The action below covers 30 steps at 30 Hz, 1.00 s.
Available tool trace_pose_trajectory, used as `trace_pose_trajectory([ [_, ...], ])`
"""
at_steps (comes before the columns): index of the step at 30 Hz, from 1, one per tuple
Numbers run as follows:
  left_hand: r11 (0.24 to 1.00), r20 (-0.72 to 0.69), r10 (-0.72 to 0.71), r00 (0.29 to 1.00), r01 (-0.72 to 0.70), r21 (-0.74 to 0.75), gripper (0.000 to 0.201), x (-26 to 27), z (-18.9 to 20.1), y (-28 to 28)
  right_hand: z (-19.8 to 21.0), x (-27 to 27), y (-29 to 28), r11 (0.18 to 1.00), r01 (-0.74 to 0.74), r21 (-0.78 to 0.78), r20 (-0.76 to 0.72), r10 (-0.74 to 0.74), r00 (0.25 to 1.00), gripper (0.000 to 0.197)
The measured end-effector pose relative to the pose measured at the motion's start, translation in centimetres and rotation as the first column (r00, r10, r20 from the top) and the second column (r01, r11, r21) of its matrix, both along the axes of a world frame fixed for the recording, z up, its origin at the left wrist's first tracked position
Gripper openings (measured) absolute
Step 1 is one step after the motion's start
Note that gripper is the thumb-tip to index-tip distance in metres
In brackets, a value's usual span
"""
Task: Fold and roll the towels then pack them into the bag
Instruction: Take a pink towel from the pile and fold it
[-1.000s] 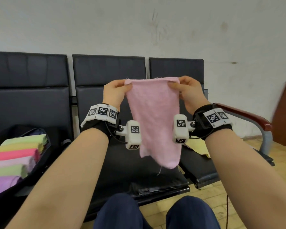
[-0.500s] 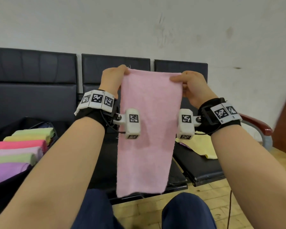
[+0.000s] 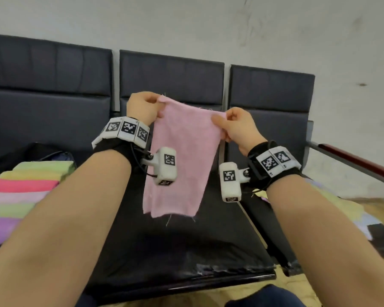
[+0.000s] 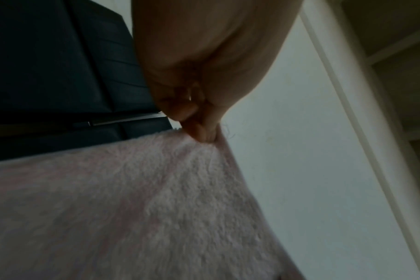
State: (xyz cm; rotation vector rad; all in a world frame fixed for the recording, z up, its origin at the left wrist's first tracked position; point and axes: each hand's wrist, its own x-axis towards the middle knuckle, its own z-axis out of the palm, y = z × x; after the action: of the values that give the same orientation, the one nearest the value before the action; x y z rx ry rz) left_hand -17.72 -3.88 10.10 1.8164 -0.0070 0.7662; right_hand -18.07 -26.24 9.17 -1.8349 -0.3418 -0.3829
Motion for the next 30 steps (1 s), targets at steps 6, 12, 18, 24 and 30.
trace_pose_trajectory([
  [6, 0.994, 0.016, -0.076, 0.997, 0.074, 0.076, 0.021, 0.7, -6.7, 1.9, -8.1, 2.5, 1.1, 1.000, 0.010, 0.006, 0.007, -0.011, 1.000, 0.024],
  [12, 0.943, -0.447, -0.083, 0.890, 0.216, 0.253, 0.020, -1.3, -21.0, 3.1, -20.7, 2.4, 1.1, 0.872, -0.093, -0.481, -0.285, -0.055, 0.957, 0.020],
  [18, 0.879, -0.781, -0.143, 0.608, 0.441, 0.182, 0.025, -3.8, -26.7, 3.7, -24.5, 1.2, 0.7, 0.647, -0.444, -0.619, -0.543, 0.055, 0.838, 0.025],
  [24, 0.781, -0.843, -0.089, 0.530, 0.563, 0.272, 0.027, -4.0, -26.2, 3.3, -23.7, 1.2, -0.4, 0.580, -0.585, -0.567, -0.643, 0.133, 0.754, 0.021],
  [30, 0.729, -0.882, -0.068, 0.466, 0.626, 0.275, 0.022, -3.8, -25.8, 2.5, -24.6, 0.7, -1.9, 0.625, -0.605, -0.493, -0.678, 0.161, 0.718, 0.026],
])
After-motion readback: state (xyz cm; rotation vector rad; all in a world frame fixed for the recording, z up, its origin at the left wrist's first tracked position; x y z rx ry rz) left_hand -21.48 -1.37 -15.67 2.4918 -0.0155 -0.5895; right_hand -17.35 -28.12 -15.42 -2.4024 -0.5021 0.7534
